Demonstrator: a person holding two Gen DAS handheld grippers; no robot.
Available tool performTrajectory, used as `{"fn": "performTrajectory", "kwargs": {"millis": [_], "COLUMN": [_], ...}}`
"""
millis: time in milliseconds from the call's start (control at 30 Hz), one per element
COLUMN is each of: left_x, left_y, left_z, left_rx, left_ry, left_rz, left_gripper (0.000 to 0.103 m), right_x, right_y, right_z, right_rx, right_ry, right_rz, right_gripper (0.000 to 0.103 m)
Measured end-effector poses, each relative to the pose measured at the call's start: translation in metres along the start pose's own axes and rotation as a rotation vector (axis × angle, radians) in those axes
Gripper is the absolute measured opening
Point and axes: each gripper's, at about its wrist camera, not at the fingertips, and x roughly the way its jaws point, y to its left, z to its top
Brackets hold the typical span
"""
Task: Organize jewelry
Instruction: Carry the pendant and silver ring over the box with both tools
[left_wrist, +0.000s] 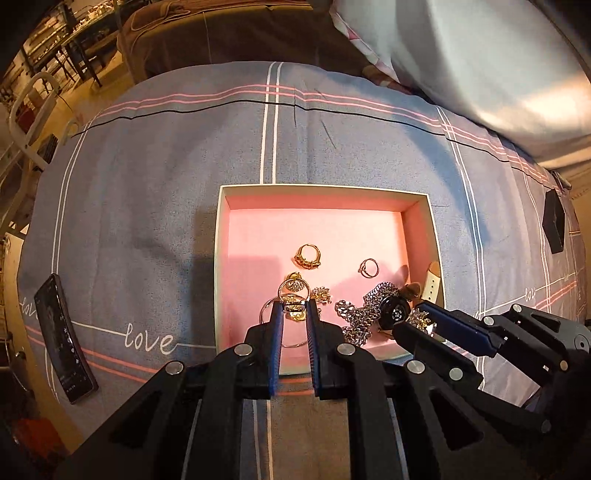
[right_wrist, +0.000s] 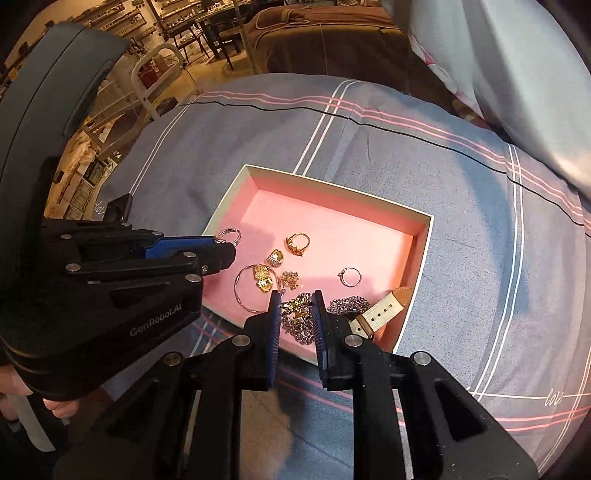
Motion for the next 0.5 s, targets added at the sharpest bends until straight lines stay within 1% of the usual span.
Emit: {"fn": "performTrajectory", "kwargs": {"millis": [500], "left_x": [0.030], "left_y": [-0.011], "left_z": [0.003], "left_rx": [0.035], "left_ry": [0.065], "left_rz": [0.026], "left_gripper": [0.012], "right_x": [0.023], "right_y": [-0.004], "right_z": [0.000], "right_rx": [-0.006], "right_ry": [0.083], "right_rz": [-0.013], "right_gripper": [0.018]}}
